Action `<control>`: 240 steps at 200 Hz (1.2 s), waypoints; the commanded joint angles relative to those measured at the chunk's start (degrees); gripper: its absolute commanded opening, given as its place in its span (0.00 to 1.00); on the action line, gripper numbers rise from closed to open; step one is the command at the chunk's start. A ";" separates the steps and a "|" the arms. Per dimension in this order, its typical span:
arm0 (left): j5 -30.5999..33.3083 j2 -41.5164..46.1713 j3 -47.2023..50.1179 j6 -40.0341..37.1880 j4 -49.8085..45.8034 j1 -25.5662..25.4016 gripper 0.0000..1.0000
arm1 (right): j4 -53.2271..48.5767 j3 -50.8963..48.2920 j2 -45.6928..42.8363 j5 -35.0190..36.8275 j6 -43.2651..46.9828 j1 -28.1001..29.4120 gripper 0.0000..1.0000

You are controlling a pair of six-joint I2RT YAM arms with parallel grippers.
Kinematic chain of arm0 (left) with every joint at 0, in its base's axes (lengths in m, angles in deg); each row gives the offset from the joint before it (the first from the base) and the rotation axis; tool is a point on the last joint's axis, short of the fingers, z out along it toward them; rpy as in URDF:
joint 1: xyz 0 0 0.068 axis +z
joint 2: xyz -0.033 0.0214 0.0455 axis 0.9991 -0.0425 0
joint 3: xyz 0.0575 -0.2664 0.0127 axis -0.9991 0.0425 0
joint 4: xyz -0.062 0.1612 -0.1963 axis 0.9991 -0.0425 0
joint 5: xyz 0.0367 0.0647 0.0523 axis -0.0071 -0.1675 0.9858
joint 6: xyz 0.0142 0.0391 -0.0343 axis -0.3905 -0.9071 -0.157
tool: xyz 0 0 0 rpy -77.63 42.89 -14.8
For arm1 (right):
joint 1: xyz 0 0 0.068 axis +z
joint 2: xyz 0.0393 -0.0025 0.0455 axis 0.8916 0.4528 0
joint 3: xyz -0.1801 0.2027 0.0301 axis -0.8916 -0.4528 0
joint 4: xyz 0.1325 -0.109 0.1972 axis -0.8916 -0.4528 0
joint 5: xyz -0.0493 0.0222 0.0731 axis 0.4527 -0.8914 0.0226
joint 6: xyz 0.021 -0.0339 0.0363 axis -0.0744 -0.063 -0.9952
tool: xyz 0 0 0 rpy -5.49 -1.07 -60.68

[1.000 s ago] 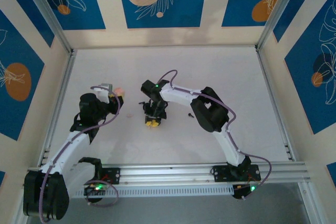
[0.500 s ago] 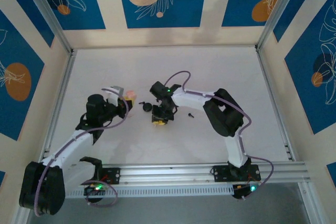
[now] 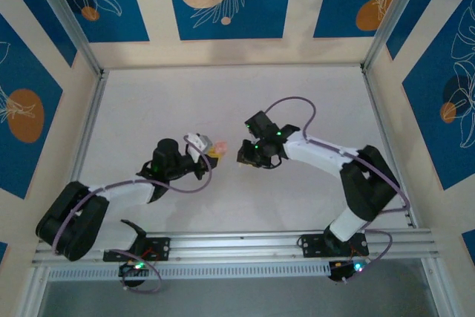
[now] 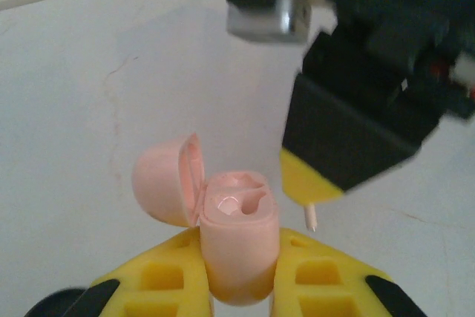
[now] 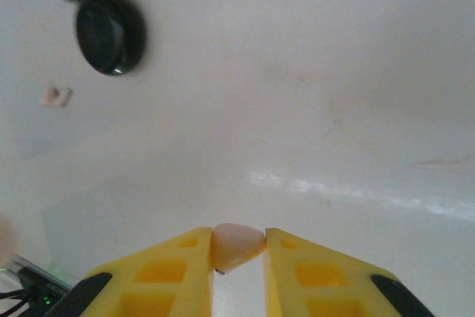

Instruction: Insert the wireless bluetooth earbuds into the charging case

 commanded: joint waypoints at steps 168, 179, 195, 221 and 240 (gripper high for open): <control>3.13 -7.86 -3.40 -1.93 15.75 -7.06 0.15 | 8.42 -4.57 -12.76 2.17 2.92 0.83 0.22; 3.49 -7.95 -3.31 -1.50 16.34 -7.07 0.15 | 8.35 -4.61 -12.72 2.13 2.93 0.92 0.22; 3.43 -8.19 -3.27 -0.97 17.31 -7.08 0.15 | 8.31 -4.43 -12.55 1.94 2.98 0.92 0.22; 3.87 -8.28 -3.01 -0.40 18.85 -7.06 0.15 | 7.96 -4.07 -11.63 1.16 3.08 1.01 0.22; 4.09 -8.06 -3.09 -0.30 19.23 -7.06 0.15 | 7.82 -3.72 -10.95 0.48 3.21 1.26 0.22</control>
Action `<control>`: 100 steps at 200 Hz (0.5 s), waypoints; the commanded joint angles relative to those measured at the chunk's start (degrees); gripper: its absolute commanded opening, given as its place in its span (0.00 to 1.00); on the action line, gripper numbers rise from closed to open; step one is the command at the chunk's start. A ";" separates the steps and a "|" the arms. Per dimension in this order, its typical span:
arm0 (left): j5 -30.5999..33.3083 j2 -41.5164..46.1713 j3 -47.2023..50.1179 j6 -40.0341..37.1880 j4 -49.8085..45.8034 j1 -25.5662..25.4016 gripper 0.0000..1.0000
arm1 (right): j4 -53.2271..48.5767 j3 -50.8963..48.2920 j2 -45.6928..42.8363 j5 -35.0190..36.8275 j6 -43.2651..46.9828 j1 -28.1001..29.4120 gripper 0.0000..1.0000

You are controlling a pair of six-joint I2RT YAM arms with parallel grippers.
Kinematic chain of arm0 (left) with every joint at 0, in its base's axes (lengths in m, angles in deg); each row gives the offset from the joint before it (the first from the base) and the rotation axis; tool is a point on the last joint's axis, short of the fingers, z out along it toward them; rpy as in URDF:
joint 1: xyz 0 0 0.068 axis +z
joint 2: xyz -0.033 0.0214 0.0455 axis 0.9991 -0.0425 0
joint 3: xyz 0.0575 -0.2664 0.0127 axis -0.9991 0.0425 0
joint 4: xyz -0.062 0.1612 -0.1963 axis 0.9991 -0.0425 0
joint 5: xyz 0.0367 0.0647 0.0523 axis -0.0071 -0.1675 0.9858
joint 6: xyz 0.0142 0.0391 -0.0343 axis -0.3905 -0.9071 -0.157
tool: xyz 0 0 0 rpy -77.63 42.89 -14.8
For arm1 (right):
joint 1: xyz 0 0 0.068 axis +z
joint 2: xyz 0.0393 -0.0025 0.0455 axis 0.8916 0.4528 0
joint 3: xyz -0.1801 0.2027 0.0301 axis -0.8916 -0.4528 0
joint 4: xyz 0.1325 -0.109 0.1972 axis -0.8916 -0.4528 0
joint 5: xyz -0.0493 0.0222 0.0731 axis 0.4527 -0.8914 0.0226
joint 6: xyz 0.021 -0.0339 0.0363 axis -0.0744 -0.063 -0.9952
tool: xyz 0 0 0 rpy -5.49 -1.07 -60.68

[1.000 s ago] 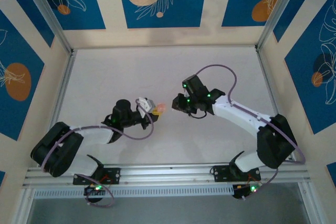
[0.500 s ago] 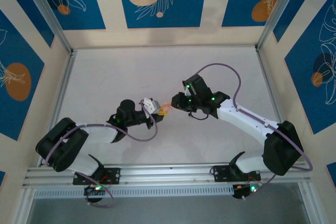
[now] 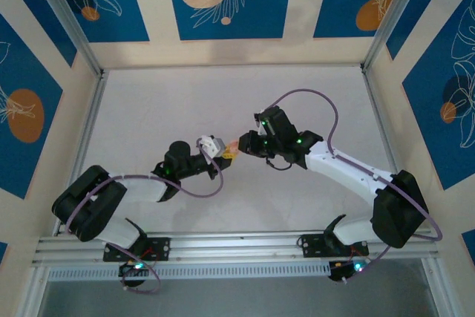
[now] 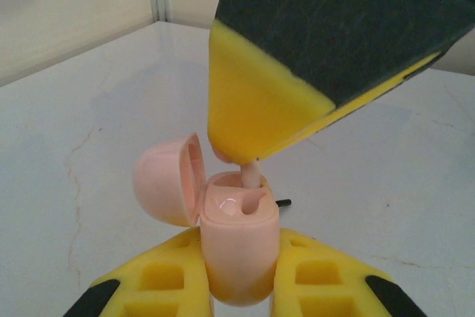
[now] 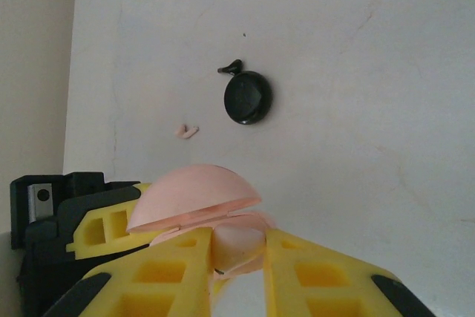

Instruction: Insert the wireless bluetooth earbuds into the charging case

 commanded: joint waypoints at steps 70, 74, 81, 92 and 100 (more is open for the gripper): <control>-0.05 1.16 -0.56 -0.83 3.67 -0.50 0.15 | -4.22 3.03 1.77 -0.38 1.51 0.41 0.42; 0.07 1.24 -0.54 -0.90 3.55 -0.50 0.15 | -4.14 3.03 1.51 -0.30 1.54 0.34 0.43; 0.21 1.42 -0.45 -1.08 3.35 -0.50 0.15 | -4.06 3.03 0.88 -0.29 1.57 0.18 0.45; 0.55 1.65 -0.29 -1.43 2.88 -0.51 0.15 | -3.74 2.87 -0.33 -0.44 1.98 -0.08 0.49; 0.86 1.94 -0.20 -1.67 2.44 -0.50 0.15 | -3.53 2.70 -1.46 -0.58 2.27 -0.31 0.52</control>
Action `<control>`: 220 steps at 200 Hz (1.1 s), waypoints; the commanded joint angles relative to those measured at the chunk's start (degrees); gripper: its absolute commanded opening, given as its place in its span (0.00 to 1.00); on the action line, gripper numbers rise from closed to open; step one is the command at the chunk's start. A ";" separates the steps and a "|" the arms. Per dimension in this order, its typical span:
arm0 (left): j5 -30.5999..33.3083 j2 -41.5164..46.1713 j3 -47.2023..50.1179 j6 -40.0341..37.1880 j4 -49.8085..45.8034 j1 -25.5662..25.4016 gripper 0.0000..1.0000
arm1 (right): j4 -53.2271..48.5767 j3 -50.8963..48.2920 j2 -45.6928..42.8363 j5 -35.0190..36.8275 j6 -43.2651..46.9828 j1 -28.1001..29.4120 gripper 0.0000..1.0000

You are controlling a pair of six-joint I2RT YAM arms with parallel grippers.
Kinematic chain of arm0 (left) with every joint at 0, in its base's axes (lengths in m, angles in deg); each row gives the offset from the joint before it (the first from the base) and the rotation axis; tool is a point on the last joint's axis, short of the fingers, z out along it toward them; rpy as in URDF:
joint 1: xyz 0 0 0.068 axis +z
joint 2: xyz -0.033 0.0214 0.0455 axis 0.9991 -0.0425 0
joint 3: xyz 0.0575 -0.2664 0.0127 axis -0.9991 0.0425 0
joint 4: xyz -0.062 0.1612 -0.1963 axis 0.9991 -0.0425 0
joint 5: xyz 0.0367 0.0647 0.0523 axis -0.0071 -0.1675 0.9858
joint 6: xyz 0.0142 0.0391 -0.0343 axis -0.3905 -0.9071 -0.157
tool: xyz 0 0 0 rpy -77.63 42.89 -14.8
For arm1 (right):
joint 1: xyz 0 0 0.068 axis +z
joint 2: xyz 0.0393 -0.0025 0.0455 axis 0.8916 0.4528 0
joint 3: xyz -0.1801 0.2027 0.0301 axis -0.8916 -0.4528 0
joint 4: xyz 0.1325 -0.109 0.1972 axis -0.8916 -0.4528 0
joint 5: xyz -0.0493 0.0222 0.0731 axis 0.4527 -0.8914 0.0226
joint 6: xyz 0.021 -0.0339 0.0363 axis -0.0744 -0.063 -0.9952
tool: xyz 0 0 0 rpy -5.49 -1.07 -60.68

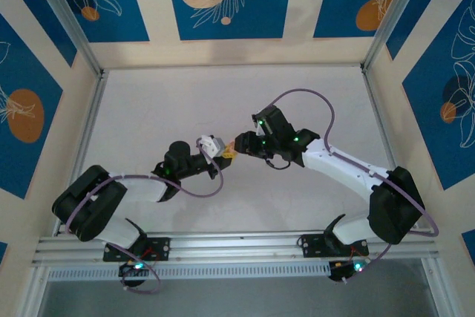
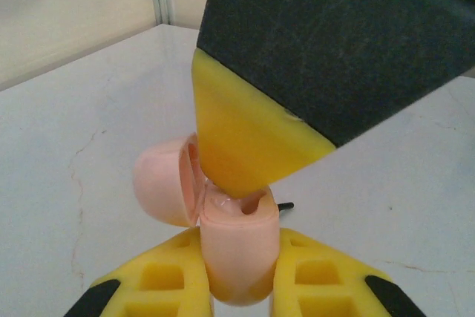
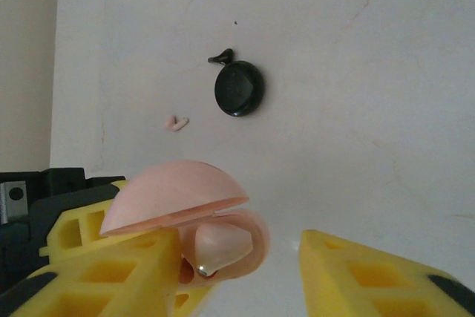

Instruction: Insert the wireless bluetooth earbuds into the charging case

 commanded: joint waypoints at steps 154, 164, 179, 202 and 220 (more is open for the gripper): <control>-0.73 4.64 0.70 -1.91 0.42 -0.22 0.16 | 1.48 1.08 -2.73 -13.86 0.26 -6.32 0.27; -0.64 4.69 0.70 -1.96 0.24 -0.23 0.16 | 1.71 1.17 -2.30 -14.12 0.18 -6.25 0.27; -0.62 4.93 0.62 -2.03 0.06 -0.22 0.16 | 1.83 1.17 -1.99 -14.26 0.13 -6.32 0.26; -0.64 5.10 0.56 -2.05 -0.20 -0.28 0.16 | 1.49 1.04 -1.51 -14.18 0.31 -6.29 0.23; -0.73 5.13 0.37 -2.11 -0.29 -0.26 0.16 | 1.32 0.82 -0.76 -14.35 0.27 -6.32 0.22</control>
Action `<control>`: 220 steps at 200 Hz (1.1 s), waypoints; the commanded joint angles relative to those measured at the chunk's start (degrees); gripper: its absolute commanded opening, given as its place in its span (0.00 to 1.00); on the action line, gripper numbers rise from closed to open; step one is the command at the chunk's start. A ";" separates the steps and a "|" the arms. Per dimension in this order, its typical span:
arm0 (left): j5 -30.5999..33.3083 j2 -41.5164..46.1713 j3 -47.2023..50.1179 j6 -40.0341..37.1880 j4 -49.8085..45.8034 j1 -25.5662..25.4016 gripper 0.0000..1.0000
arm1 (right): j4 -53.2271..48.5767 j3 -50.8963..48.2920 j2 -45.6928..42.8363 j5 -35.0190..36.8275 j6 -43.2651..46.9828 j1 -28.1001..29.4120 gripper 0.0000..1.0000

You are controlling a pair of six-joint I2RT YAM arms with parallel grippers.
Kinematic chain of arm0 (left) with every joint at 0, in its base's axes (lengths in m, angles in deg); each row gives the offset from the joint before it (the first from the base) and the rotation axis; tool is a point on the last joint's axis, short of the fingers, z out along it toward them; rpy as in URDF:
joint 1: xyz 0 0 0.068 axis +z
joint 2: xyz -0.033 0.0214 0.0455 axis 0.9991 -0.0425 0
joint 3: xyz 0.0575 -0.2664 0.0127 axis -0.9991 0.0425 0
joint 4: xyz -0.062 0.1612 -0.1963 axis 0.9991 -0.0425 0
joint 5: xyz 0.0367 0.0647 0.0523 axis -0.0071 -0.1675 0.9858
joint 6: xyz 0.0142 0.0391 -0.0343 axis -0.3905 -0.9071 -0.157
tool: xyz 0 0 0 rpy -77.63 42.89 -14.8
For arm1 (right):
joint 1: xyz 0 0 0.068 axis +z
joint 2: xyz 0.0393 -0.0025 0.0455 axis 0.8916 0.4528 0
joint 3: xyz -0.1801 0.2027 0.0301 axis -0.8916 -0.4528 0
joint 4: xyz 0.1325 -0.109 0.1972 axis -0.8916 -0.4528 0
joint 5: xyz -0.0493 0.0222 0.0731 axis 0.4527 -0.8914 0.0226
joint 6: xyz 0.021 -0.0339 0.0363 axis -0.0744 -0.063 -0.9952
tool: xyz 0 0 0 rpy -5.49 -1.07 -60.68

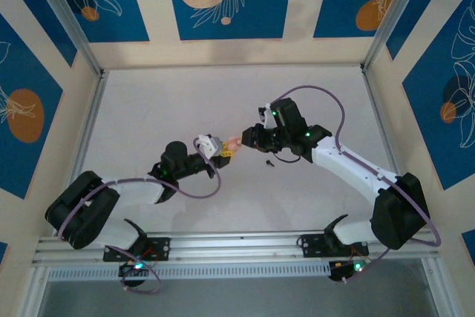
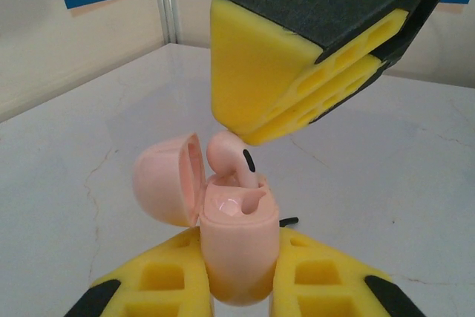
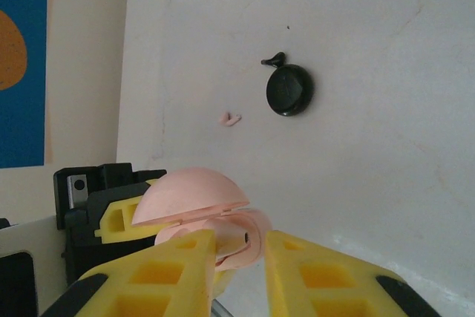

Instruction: Insert the wireless bluetooth earbuds into the charging case

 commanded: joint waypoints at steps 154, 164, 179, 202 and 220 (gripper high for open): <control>-0.81 4.22 -1.04 -3.83 -2.15 -0.17 0.16 | -5.81 2.79 3.78 -2.12 1.39 2.04 0.21; -0.62 4.38 -0.85 -4.23 -2.47 -0.13 0.16 | -6.49 3.47 3.03 -1.85 1.65 1.93 0.23; -0.45 4.76 -0.75 -5.04 -3.56 -0.14 0.16 | -7.57 4.30 1.79 -1.02 2.09 1.85 0.29; -0.52 5.31 -0.93 -6.11 -5.30 -0.13 0.16 | -7.80 4.51 -1.06 -0.07 2.38 1.05 0.35; -0.59 5.59 -0.92 -6.48 -5.76 -0.14 0.16 | -7.19 4.38 -2.61 -0.31 2.21 0.28 0.37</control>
